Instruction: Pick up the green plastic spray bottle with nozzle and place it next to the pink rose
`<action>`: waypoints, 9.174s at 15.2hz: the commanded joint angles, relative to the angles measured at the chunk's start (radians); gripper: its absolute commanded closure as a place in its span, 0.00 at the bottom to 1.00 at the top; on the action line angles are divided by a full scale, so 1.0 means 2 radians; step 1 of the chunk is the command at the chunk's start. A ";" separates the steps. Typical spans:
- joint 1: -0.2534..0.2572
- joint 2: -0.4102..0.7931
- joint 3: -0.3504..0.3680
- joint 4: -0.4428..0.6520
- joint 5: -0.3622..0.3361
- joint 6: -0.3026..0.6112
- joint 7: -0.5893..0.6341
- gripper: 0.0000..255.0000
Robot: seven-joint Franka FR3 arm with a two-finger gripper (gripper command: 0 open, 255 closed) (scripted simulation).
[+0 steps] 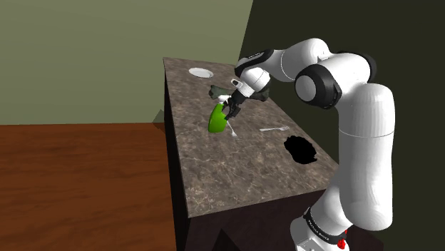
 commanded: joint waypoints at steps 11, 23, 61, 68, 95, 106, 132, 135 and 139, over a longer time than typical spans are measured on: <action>0.000 0.000 0.000 0.000 0.000 0.000 0.000 1.00; 0.014 -0.041 -0.021 0.016 -0.042 -0.033 0.043 1.00; 0.008 -0.100 -0.052 0.187 -0.118 -0.205 0.178 1.00; -0.008 -0.090 -0.052 0.245 -0.112 -0.250 0.199 1.00; -0.080 -0.225 -0.154 0.048 -0.229 -0.258 -0.015 1.00; -0.195 -0.140 -0.202 0.070 -0.203 -0.315 -0.178 1.00; -0.092 -0.323 -0.205 -0.077 -0.379 -0.078 -0.149 0.00; -0.092 -0.323 -0.205 -0.077 -0.379 -0.078 -0.149 0.00; -0.092 -0.323 -0.205 -0.077 -0.379 -0.078 -0.149 1.00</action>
